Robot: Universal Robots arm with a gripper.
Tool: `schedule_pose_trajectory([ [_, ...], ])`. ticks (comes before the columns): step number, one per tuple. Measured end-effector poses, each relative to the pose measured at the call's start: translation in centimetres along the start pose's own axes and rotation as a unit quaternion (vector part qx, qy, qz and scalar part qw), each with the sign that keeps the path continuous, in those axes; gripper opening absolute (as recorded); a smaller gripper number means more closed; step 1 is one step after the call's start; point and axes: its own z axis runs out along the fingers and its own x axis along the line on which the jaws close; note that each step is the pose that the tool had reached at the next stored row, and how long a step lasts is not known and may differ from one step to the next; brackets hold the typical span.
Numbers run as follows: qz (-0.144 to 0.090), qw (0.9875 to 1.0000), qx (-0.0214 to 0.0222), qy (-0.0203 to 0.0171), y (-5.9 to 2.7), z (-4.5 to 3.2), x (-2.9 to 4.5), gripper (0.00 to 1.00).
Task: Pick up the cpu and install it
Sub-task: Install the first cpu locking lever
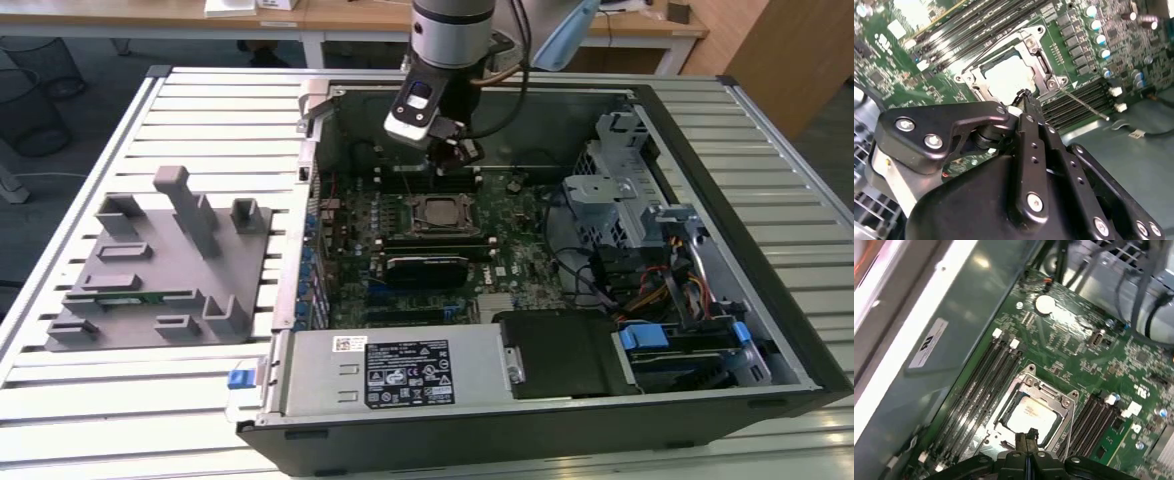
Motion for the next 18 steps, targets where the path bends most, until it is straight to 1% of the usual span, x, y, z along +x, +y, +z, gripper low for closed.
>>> schedule_pose_trajectory([
  [2, -0.018, 0.9998, -0.0001, 0.0, 0.0, 0.02, 0.0, 0.11],
  [4, -0.036, 0.9994, -0.0002, -0.0001, 0.0, 0.04, 0.0, 0.11],
  [6, -0.054, 0.9985, -0.0005, -0.0001, 0.0, 0.07, 0.0, 0.11],
  [8, -0.072, 0.9974, -0.0006, -0.0001, 0.0, 0.1, 0.0, 0.11],
  [11, -0.1, 0.995, -0.0009, -0.0001, 0.0, 0.16, 0.0, 0.11],
  [13, -0.117, 0.9931, -0.0011, -0.0001, 0.0, 0.2, 0.0, 0.11],
  [16, -0.145, 0.9894, -0.0013, -0.0002, 0.0, 0.24, 0.0, 0.11],
  [18, -0.163, 0.9867, -0.0015, -0.0002, 0.0, 0.27, 0.0, 0.11],
])
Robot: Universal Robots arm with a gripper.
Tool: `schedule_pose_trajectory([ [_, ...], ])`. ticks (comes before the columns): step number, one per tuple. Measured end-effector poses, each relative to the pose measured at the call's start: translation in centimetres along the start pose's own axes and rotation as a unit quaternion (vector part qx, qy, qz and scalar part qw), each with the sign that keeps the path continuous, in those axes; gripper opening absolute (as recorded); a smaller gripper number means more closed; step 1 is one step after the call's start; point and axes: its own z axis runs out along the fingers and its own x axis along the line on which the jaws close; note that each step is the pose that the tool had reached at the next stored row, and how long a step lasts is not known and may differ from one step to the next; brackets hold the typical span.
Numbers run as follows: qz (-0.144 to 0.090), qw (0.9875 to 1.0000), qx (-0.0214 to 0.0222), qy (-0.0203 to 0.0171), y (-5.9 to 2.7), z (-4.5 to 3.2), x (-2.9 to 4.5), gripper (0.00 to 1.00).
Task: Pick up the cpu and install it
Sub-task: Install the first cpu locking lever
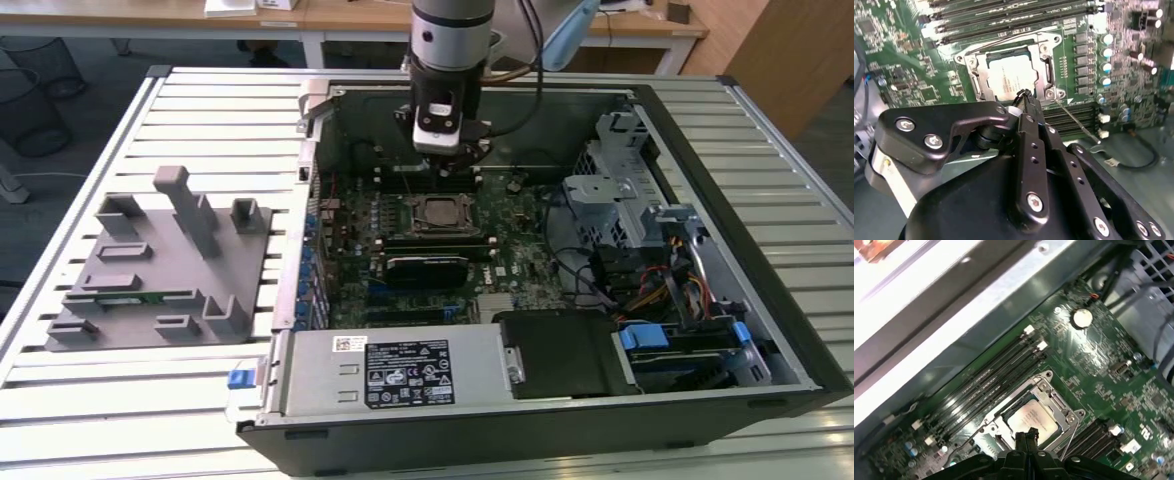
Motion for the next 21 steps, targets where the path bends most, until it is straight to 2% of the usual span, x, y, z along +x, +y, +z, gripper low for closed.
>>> schedule_pose_trajectory([
  [3, -0.027, 0.9996, -0.0003, 0.0, 0.0, 0.04, 0.0, 0.11],
  [5, -0.046, 0.999, -0.0004, 0.0, 0.0, 0.06, 0.0, 0.11],
  [7, -0.063, 0.998, -0.0006, -0.0001, 0.0, 0.09, 0.0, 0.11],
  [10, -0.091, 0.9959, -0.0008, -0.0001, 0.0, 0.12, 0.0, 0.11],
  [12, -0.109, 0.9941, -0.001, -0.0001, 0.0, 0.15, 0.0, 0.11],
  [16, -0.145, 0.9894, -0.0014, -0.0001, 0.0, 0.19, 0.0, 0.11],
  [18, -0.163, 0.9866, -0.0016, -0.0002, 0.0, 0.2, 0.0, 0.11],
  [21, -0.19, 0.9818, -0.0018, -0.0002, 0.0, 0.23, 0.0, 0.11],
])
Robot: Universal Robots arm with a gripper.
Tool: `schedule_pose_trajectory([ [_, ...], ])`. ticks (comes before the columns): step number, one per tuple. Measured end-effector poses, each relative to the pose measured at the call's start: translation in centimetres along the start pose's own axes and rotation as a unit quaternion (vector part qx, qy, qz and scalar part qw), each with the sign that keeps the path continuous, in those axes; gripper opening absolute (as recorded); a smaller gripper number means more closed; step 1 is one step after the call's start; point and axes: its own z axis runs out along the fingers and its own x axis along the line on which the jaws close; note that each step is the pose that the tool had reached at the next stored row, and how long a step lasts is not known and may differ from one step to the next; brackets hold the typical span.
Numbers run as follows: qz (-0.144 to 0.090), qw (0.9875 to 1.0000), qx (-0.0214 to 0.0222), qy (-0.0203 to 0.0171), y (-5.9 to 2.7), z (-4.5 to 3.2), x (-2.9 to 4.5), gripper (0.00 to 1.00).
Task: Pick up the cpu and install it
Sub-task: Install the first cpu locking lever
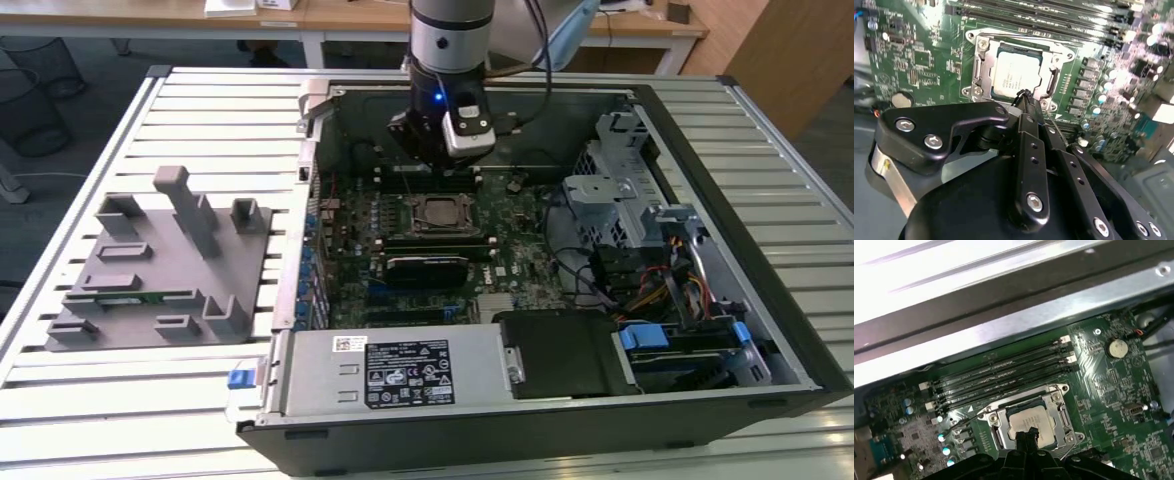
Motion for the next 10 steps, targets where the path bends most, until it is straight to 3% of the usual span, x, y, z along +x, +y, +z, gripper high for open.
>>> schedule_pose_trajectory([
  [5, -0.045, 0.999, -0.0005, -0.0001, 0.0, 0.04, 0.0, 0.11],
  [10, -0.091, 0.9959, -0.0009, -0.0001, 0.0, 0.08, 0.0, 0.11],
])
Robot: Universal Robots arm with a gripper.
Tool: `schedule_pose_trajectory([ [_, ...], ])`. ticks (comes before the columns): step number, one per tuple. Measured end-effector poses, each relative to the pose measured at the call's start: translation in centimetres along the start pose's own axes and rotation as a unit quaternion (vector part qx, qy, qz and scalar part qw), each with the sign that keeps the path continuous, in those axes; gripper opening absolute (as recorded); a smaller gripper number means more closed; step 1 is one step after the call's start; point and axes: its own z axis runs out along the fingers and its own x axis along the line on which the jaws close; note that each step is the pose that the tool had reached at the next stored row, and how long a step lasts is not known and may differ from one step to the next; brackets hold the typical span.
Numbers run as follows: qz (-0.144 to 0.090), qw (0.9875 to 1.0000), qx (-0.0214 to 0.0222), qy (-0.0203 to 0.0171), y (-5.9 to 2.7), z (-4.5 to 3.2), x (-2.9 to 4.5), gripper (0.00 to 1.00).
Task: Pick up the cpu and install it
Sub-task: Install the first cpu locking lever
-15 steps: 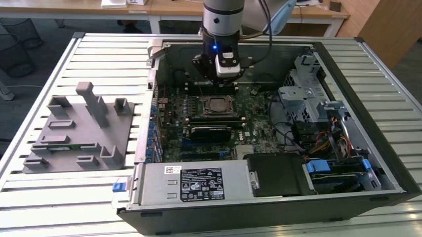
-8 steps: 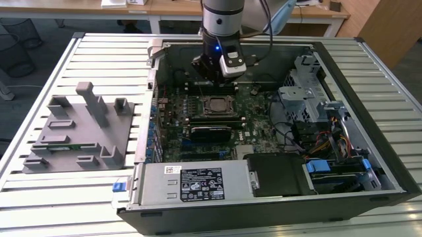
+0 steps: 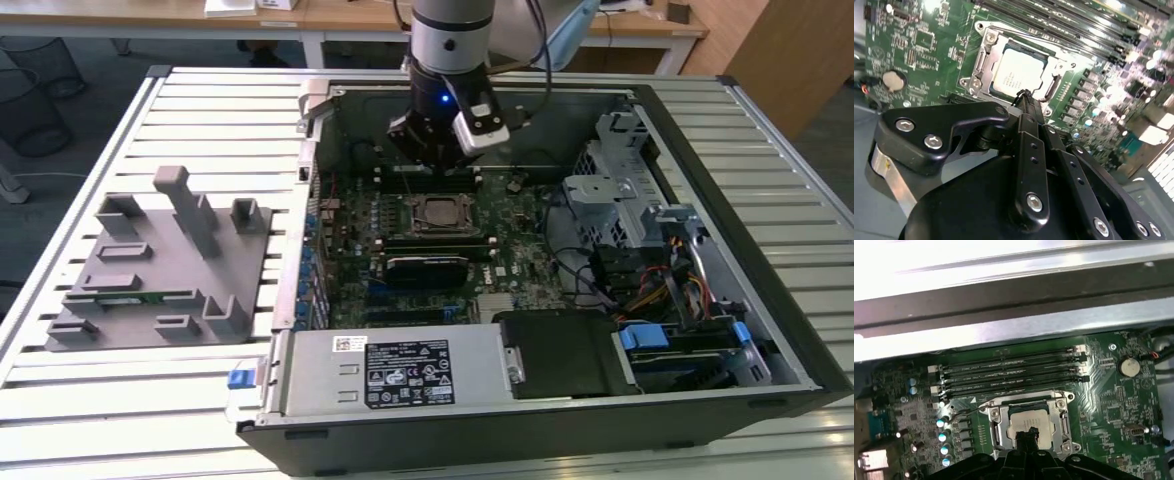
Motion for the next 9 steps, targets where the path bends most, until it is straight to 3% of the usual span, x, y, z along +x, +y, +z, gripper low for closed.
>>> schedule_pose_trajectory([
  [5, -0.044, 0.999, -0.0004, -0.0001, 0.0, 0.02, 0.0, 0.11],
  [9, -0.056, 0.9984, -0.0005, 0.0, 0.01, -0.39, 0.0, 0.11],
])
